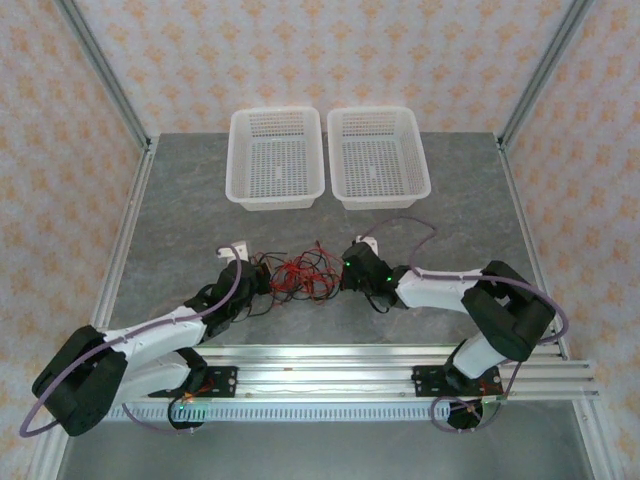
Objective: Untangle the cables
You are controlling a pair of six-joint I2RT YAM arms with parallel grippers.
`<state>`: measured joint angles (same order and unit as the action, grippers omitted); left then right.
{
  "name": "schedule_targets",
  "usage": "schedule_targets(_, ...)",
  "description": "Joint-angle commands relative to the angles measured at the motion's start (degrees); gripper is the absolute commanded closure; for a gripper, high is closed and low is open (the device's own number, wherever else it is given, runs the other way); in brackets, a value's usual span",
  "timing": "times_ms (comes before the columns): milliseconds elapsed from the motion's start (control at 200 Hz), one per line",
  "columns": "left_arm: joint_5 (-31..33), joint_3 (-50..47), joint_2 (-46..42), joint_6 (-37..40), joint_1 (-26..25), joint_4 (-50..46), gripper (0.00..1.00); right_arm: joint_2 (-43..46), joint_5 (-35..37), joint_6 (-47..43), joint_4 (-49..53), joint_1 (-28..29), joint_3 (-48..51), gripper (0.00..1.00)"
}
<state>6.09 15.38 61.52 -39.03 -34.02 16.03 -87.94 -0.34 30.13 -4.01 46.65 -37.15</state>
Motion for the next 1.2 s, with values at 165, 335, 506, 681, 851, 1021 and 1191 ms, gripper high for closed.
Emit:
schedule_targets(165, -0.73, 3.71, -3.47, 1.65, 0.05, -1.61, 0.92, 7.25, -1.36, -9.90, 6.10, 2.72, -7.08, 0.76)
schedule_targets(335, -1.20, 3.61, -3.87, 1.78, 0.05, -1.61, 0.92, 7.89, -1.01, -23.78, 15.69, 7.40, -15.18, 0.51)
schedule_targets(506, -2.12, 2.91, -2.64, 1.06, 0.04, 0.70, 0.93, 2.03, -2.68, -32.19, 19.34, 9.63, -21.83, 0.40)
schedule_targets(681, -2.09, 2.48, -3.19, 0.88, 0.09, 1.26, 0.93, -6.04, -3.00, -35.79, 19.79, 9.74, -26.99, 0.40)
schedule_targets(851, -1.95, 1.94, -4.42, 0.82, 0.08, 0.97, 0.93, -13.31, -1.64, -35.09, 19.46, 9.74, -28.87, 0.41)
schedule_targets(1021, -1.87, 1.67, -5.04, 0.90, 0.09, 0.55, 0.93, -17.55, 3.87, -31.52, 18.52, 9.73, -28.47, 0.48)
schedule_targets(1191, -1.52, 1.41, -5.31, 0.42, 0.09, 0.10, 0.93, -16.65, 5.86, -25.56, 15.77, 7.90, -25.57, 0.76)
